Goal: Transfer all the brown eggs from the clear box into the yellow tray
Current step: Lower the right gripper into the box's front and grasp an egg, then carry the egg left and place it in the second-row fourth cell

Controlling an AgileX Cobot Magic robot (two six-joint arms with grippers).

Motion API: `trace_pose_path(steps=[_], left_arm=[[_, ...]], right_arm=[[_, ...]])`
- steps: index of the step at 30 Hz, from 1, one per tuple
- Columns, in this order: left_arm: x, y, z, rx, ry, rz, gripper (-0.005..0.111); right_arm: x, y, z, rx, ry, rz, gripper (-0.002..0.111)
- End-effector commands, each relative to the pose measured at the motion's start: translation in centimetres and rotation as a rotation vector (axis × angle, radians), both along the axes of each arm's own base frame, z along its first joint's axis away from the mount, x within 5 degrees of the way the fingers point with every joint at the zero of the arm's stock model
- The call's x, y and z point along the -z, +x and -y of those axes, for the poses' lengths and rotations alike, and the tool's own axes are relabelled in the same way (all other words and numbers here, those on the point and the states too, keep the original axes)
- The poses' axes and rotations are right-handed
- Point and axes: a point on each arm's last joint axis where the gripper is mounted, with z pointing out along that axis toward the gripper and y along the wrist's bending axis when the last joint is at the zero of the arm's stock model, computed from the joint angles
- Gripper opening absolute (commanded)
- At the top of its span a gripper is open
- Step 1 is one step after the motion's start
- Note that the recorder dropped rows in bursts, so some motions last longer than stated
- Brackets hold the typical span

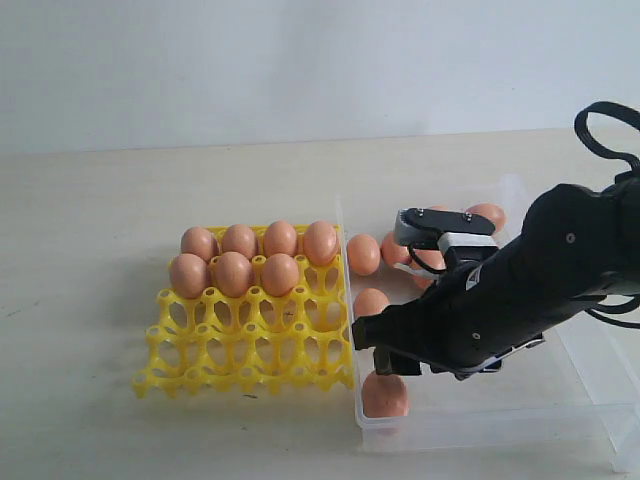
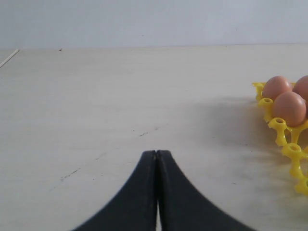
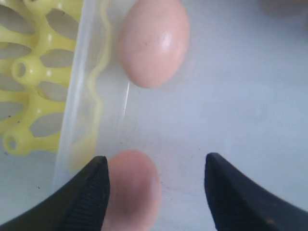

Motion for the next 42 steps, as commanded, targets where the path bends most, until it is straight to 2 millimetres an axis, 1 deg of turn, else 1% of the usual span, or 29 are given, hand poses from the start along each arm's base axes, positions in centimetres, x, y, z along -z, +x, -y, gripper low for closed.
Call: trace_pose_path(steps=[1,3,8,12,16,18,19,20,21,22,23,24,25,26,27,28,29,30,31,32,33,34,37,38,42], left_arm=[[-0.3,0.0,0.0,0.003,-0.010,0.024,0.000],[-0.3,0.0,0.0,0.003,-0.010,0.024,0.000],[-0.3,0.0,0.0,0.003,-0.010,0.024,0.000],[-0.3,0.0,0.0,0.003,-0.010,0.024,0.000],[-0.3,0.0,0.0,0.003,-0.010,0.024,0.000],[-0.3,0.0,0.0,0.003,-0.010,0.024,0.000],[-0.3,0.0,0.0,0.003,-0.010,0.024,0.000],[-0.3,0.0,0.0,0.003,-0.010,0.024,0.000],[-0.3,0.0,0.0,0.003,-0.010,0.024,0.000],[-0.3,0.0,0.0,0.003,-0.010,0.024,0.000],[-0.3,0.0,0.0,0.003,-0.010,0.024,0.000],[-0.3,0.0,0.0,0.003,-0.010,0.024,0.000],[-0.3,0.0,0.0,0.003,-0.010,0.024,0.000],[-0.3,0.0,0.0,0.003,-0.010,0.024,0.000],[-0.3,0.0,0.0,0.003,-0.010,0.024,0.000],[-0.3,0.0,0.0,0.003,-0.010,0.024,0.000],[-0.3,0.0,0.0,0.003,-0.010,0.024,0.000],[-0.3,0.0,0.0,0.003,-0.010,0.024,0.000],[-0.3,0.0,0.0,0.003,-0.010,0.024,0.000],[-0.3,0.0,0.0,0.003,-0.010,0.024,0.000],[-0.3,0.0,0.0,0.003,-0.010,0.024,0.000],[-0.3,0.0,0.0,0.003,-0.010,0.024,0.000],[-0.3,0.0,0.0,0.003,-0.010,0.024,0.000],[-0.3,0.0,0.0,0.003,-0.010,0.024,0.000],[-0.3,0.0,0.0,0.003,-0.010,0.024,0.000]], right_arm=[[0.2,0.0,0.1,0.012,0.004,0.005,0.056],[0.2,0.0,0.0,0.015,0.008,0.005,0.056],[0.2,-0.5,-1.0,0.004,0.027,0.011,0.056],[1.0,-0.4,-1.0,0.004,0.010,-0.008,0.056],[2.3,-0.3,-1.0,0.007,-0.013,-0.029,0.056],[2.6,-0.1,-1.0,0.010,-0.017,-0.026,0.053],[2.7,-0.1,-1.0,0.010,-0.020,-0.030,0.048],[2.7,-0.1,-1.0,0.008,-0.021,-0.029,0.038],[2.7,-0.2,-1.0,0.008,-0.021,-0.031,0.027],[2.5,-0.2,-1.0,-0.002,-0.020,-0.021,0.011],[1.9,-0.2,-1.0,-0.030,-0.021,0.004,0.000],[1.5,-0.2,-0.9,-0.041,-0.020,0.021,0.000],[0.1,0.1,-0.9,-0.064,-0.008,0.106,0.000],[-0.7,0.2,-0.8,-0.076,0.000,0.159,0.000],[-2.8,0.8,-0.8,-0.085,0.032,0.312,0.000],[-3.7,1.0,-0.8,-0.087,0.046,0.383,0.000],[-5.1,1.7,-0.8,-0.103,0.064,0.535,0.000],[-5.4,2.0,-0.9,-0.108,0.071,0.587,0.000],[-5.9,2.5,-1.1,-0.117,0.085,0.691,0.000],[-6.0,3.1,-1.4,-0.126,0.098,0.774,0.000],[-5.9,3.4,-1.7,-0.129,0.110,0.806,0.000],[-5.3,3.8,-2.1,-0.140,0.129,0.839,0.000],[-4.0,4.8,-3.2,-0.190,0.152,0.869,0.000],[-3.4,5.3,-4.0,-0.221,0.174,0.871,0.000],[-2.3,6.2,-5.3,-0.278,0.207,0.865,0.000]])
